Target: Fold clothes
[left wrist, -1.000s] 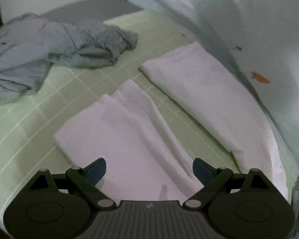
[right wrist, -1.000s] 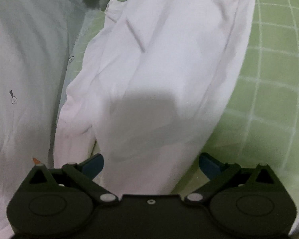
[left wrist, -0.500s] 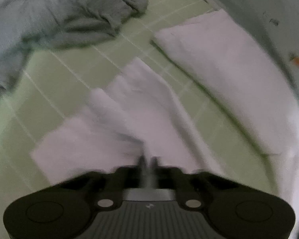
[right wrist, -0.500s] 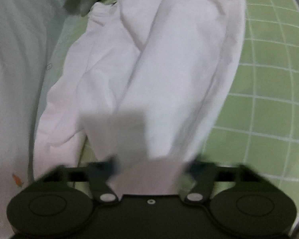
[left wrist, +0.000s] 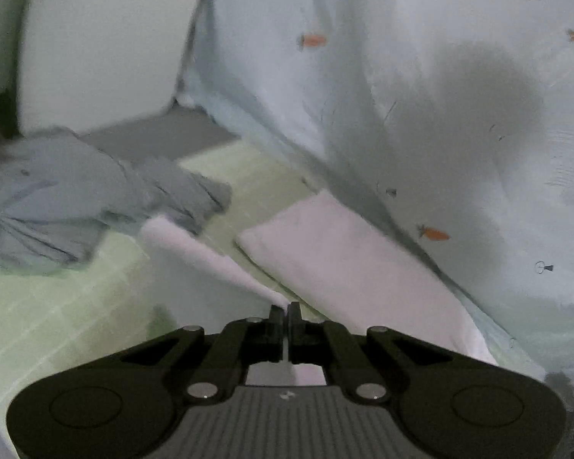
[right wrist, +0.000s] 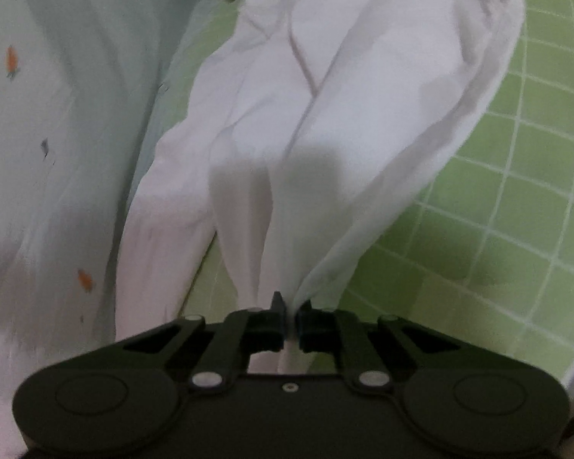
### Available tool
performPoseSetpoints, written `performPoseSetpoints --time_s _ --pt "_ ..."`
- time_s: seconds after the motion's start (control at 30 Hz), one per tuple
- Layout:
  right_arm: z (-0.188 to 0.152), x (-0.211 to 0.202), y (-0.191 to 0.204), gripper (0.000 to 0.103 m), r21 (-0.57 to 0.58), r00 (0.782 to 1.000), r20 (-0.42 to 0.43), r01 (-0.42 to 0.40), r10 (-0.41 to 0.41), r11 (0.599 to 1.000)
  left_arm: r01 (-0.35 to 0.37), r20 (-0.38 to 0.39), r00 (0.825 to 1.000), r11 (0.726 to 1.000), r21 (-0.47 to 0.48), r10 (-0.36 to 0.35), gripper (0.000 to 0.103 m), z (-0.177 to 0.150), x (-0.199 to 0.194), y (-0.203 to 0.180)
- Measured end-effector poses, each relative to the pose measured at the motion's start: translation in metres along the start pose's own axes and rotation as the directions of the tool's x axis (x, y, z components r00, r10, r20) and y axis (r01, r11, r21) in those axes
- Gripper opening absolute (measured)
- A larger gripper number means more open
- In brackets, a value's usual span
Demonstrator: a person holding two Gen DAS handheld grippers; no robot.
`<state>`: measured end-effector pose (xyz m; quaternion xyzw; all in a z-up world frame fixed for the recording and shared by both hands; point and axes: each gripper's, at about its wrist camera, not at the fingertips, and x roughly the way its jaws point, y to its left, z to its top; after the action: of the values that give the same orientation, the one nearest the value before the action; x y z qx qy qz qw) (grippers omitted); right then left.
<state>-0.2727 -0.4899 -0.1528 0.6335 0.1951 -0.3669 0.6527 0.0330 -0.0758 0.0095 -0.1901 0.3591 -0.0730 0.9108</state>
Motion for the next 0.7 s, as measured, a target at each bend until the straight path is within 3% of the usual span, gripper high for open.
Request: performPoseSetpoints --time_s 0.1,0.2,0.3,0.4,0.47,0.53,0.57,0.6,0.67,0.7 --pt "0.006 -0.004 -0.011 0.006 -0.042 0.998 -0.058 -0.003 0.001 0.999 -0.081 0.010 0.997 0.997 -0.021 0.081 0.001 -0.030 -0.031 0.016" --pt "0.010 0.001 -0.024 0.006 -0.047 0.992 -0.119 0.027 -0.032 0.999 -0.204 -0.058 0.978 0.977 -0.067 0.201 0.001 -0.065 -0.038 0.041" --pt "0.009 0.007 -0.033 0.006 -0.069 0.983 -0.164 0.074 -0.085 0.995 -0.329 -0.177 0.934 0.940 -0.094 0.310 0.002 -0.093 -0.029 0.070" --pt "0.009 0.010 -0.033 0.012 -0.101 0.975 -0.184 0.107 -0.124 0.989 -0.403 -0.280 0.889 0.909 -0.107 0.361 0.013 -0.107 -0.023 0.092" --pt "0.009 0.012 -0.030 0.031 -0.134 0.971 -0.183 0.132 -0.156 0.982 -0.425 -0.277 0.882 0.898 -0.117 0.381 0.024 -0.103 -0.023 0.100" --pt "0.009 0.010 -0.019 0.048 -0.203 0.970 -0.145 0.165 -0.196 0.965 -0.426 -0.231 0.889 0.898 -0.108 0.394 0.047 -0.093 -0.030 0.100" --pt "0.007 0.008 -0.010 0.056 -0.249 0.970 -0.117 0.180 -0.214 0.952 -0.419 -0.208 0.895 0.903 -0.094 0.394 0.052 -0.087 -0.031 0.099" --pt "0.002 0.006 0.001 0.062 -0.308 0.971 -0.073 0.194 -0.226 0.931 -0.407 -0.189 0.902 0.911 -0.069 0.389 0.060 -0.081 -0.030 0.097" --pt "-0.011 0.003 0.026 0.098 -0.439 0.971 0.037 0.227 -0.235 0.869 -0.385 -0.164 0.911 0.923 -0.012 0.378 0.070 -0.071 -0.030 0.095" --pt "-0.018 0.001 0.038 0.101 -0.500 0.968 0.092 0.246 -0.232 0.830 -0.378 -0.164 0.912 0.925 0.022 0.377 0.072 -0.063 -0.022 0.093"
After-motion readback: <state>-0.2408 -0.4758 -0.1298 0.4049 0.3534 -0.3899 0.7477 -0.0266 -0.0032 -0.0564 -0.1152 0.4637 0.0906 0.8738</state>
